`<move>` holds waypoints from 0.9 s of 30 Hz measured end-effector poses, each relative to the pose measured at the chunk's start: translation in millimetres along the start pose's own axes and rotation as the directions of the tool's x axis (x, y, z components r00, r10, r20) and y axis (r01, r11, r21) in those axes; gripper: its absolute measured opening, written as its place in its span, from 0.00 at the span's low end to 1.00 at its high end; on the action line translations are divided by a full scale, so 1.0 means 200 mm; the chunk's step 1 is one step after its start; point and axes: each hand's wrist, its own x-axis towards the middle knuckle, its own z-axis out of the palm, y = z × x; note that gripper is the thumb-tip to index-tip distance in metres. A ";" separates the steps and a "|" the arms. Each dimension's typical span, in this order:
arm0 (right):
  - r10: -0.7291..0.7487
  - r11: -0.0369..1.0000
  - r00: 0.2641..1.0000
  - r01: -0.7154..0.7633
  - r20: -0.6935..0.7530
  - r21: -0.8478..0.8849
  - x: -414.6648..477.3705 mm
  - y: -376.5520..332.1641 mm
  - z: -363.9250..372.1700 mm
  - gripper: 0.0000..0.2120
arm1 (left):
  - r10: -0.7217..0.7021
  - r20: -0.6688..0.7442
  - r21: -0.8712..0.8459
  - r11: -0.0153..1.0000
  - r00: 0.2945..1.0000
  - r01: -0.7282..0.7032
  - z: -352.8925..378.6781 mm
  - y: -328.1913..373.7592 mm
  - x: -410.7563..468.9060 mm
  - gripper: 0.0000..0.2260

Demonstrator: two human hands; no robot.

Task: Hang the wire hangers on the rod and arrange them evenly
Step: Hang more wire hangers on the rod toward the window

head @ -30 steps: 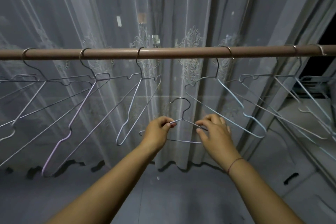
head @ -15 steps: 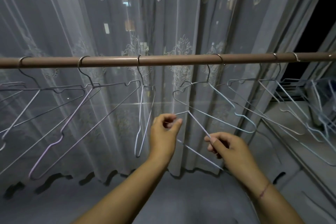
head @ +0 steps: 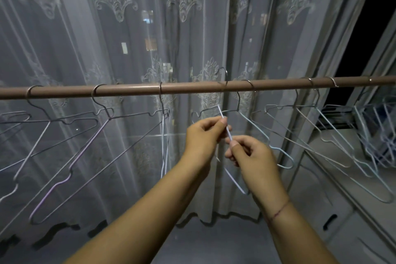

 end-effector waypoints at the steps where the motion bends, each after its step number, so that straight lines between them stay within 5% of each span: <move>1: -0.011 1.000 1.000 0.011 -0.003 -0.013 0.02 -0.01 0.02 0.09 | 0.006 -0.010 0.006 1.000 1.000 -0.006 0.00 0.01 0.02 0.06; 12: 0.076 0.980 0.993 -0.058 0.087 -0.188 0.06 0.08 0.10 0.08 | -0.087 -0.112 0.104 0.990 0.990 0.099 -0.10 -0.08 0.08 0.04; 16: -0.040 0.945 0.998 0.053 0.046 -0.323 0.06 0.05 0.01 0.07 | 0.162 -0.261 0.244 0.965 0.952 -0.097 -0.09 -0.08 0.08 0.10; 19: -0.207 0.903 0.972 0.147 -0.109 -0.403 0.10 0.01 -0.15 0.07 | 0.325 -0.190 0.288 0.921 0.927 -0.264 -0.01 -0.02 0.04 0.08; 23: -0.102 0.794 0.985 -0.003 -0.139 -0.607 0.19 0.07 -0.33 0.12 | 0.090 -0.075 0.194 0.978 0.993 -0.074 0.16 -0.03 0.03 0.11; 27: 0.113 0.884 0.993 -0.119 -0.041 -0.452 0.18 0.16 -0.39 0.09 | -0.228 -0.126 0.068 0.969 0.966 0.238 0.30 -0.13 0.11 0.15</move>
